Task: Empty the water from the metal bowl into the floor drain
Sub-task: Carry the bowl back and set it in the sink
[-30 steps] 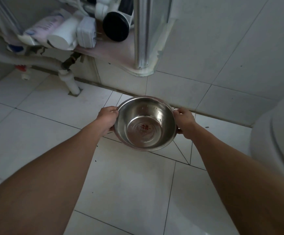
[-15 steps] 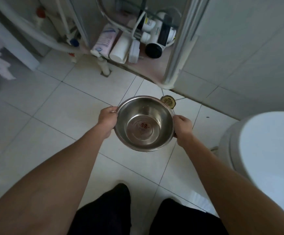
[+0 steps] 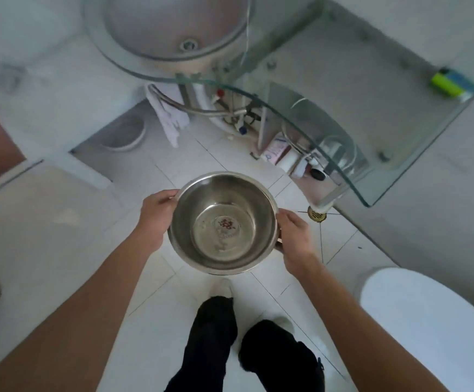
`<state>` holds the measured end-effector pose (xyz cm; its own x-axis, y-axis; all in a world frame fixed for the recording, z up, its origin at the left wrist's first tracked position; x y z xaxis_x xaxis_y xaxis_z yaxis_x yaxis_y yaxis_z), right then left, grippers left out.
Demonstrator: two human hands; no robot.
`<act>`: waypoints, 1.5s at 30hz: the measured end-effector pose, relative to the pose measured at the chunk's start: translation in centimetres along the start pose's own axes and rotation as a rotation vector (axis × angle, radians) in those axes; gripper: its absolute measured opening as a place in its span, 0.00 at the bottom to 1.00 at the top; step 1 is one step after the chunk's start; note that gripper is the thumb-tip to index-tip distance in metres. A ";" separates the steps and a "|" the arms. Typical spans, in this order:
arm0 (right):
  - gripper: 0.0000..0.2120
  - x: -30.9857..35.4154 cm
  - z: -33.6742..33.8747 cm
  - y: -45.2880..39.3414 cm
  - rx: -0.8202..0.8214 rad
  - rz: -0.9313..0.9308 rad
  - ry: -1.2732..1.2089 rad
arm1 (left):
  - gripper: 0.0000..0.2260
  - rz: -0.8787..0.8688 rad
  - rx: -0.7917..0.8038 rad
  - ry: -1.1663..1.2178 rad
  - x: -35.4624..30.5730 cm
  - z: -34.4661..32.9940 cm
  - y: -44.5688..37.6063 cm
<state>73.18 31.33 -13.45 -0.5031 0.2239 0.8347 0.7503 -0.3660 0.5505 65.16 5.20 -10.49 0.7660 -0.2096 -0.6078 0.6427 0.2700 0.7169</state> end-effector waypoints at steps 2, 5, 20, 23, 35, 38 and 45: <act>0.08 5.1 -1.8 2.3 0.047 0.035 0.001 | 0.14 -0.032 -0.030 0.035 -3.4 3.9 3.7; 0.08 12.4 -3.8 4.4 0.072 0.125 0.006 | 0.15 -0.088 -0.059 0.089 -8.1 8.0 7.5; 0.12 30.3 -12.0 9.5 0.075 0.404 0.032 | 0.15 -0.342 0.007 0.147 -21.7 19.2 12.9; 0.10 31.5 -13.8 8.6 0.056 0.428 0.001 | 0.14 -0.370 -0.009 0.141 -23.4 20.5 11.6; 0.10 34.1 -20.0 -1.0 0.106 0.405 -0.037 | 0.08 -0.323 -0.021 0.113 -31.6 21.9 3.2; 0.11 34.8 -22.0 -6.0 0.133 0.397 -0.030 | 0.09 -0.293 0.017 0.112 -34.8 21.1 -0.7; 0.08 36.8 -25.2 -15.1 0.081 0.334 -0.042 | 0.14 -0.268 -0.017 -0.100 -42.0 18.8 -9.9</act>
<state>32.53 22.33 8.59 -0.2075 0.1411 0.9680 0.9029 -0.3532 0.2450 26.85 -6.31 14.33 0.5670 -0.3673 -0.7373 0.8227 0.2082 0.5290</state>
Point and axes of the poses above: each hand's wrist, its own y-axis away from the middle knuckle, its own z-axis out of the back of the hand, x = y × z, the point moved 3 cm from there along -y, towards the middle knuckle, and after that the axes turned 14 degrees about z, right-handed, at the moved point
